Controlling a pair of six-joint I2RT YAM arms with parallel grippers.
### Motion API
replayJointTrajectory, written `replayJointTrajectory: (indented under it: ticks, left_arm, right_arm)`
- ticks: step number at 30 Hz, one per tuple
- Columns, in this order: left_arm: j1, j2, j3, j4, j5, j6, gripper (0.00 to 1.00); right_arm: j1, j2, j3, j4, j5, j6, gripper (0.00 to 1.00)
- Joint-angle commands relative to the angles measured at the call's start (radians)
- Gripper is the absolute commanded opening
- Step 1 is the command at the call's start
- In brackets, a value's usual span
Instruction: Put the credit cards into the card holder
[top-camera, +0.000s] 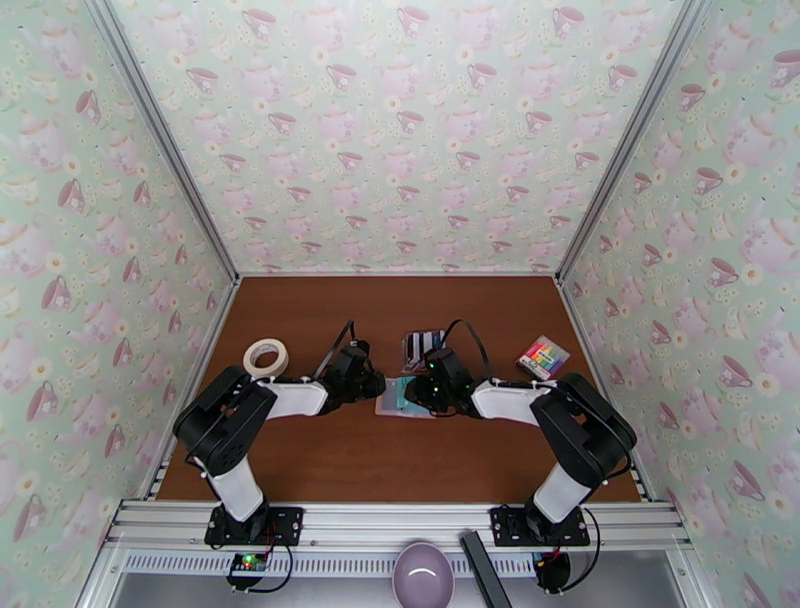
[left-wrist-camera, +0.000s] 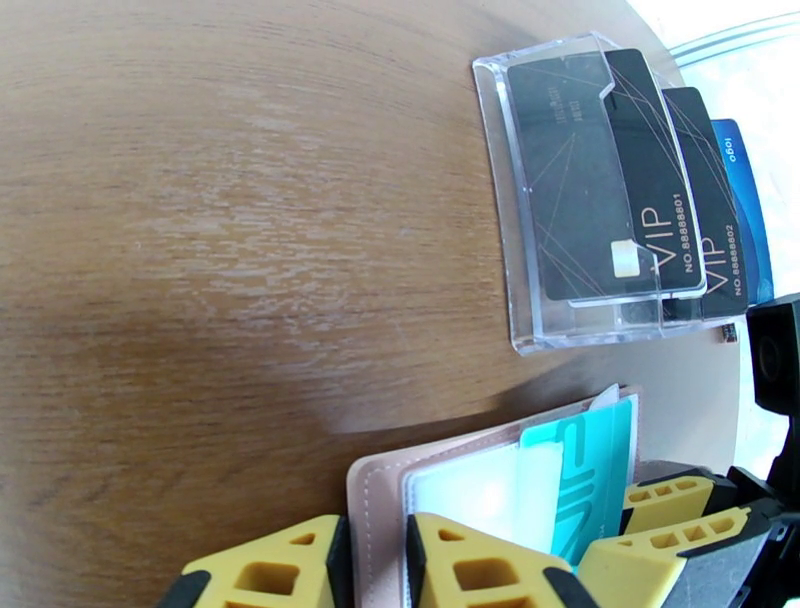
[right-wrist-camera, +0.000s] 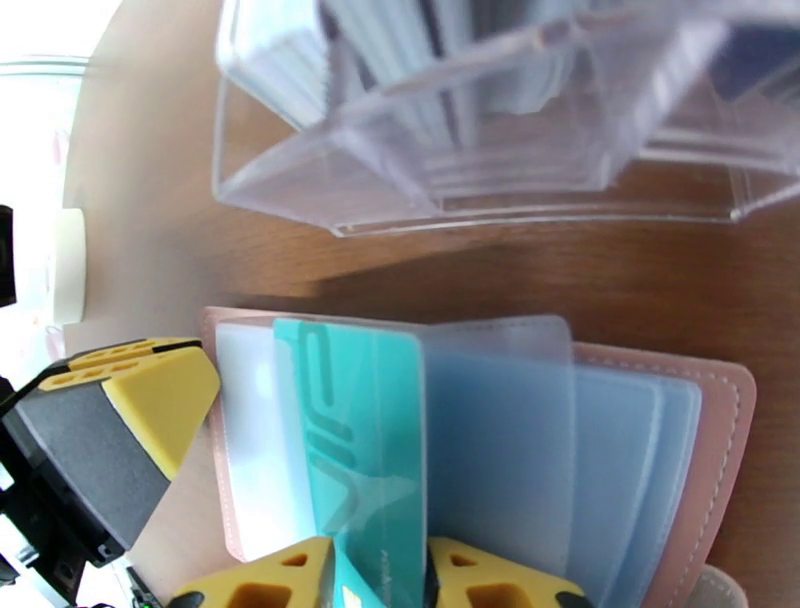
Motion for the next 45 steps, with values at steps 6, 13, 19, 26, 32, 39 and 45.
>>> replayJointTrajectory:
  ticks: [6,13,19,26,32,39,45]
  left_arm:
    - [-0.039,0.126,-0.056,-0.139,0.085,-0.028,0.25]
    - [-0.039,0.130,-0.056,-0.131,0.094,-0.036,0.25]
    - [-0.037,0.146,-0.056,-0.108,0.104,-0.049,0.25]
    - [-0.036,0.160,-0.061,-0.085,0.131,-0.065,0.25]
    - [-0.037,0.163,-0.069,-0.069,0.132,-0.076,0.25]
    - [-0.041,0.161,-0.086,-0.060,0.129,-0.085,0.24]
    - [-0.047,0.157,-0.117,-0.035,0.124,-0.095,0.24]
  right_arm:
    - [-0.015,-0.026,-0.035,0.047,-0.050,0.025,0.15]
    - [-0.017,-0.023,-0.043,0.055,-0.074,0.009,0.03]
    - [-0.022,-0.019,-0.075,0.099,-0.103,0.006,0.02]
    - [-0.027,0.000,-0.153,0.272,-0.172,0.051,0.01]
    - [-0.028,0.031,-0.204,0.415,-0.211,0.106,0.00]
    - [-0.029,0.113,-0.245,0.569,-0.191,0.188,0.00]
    - [-0.029,0.184,-0.284,0.715,-0.173,0.262,0.00]
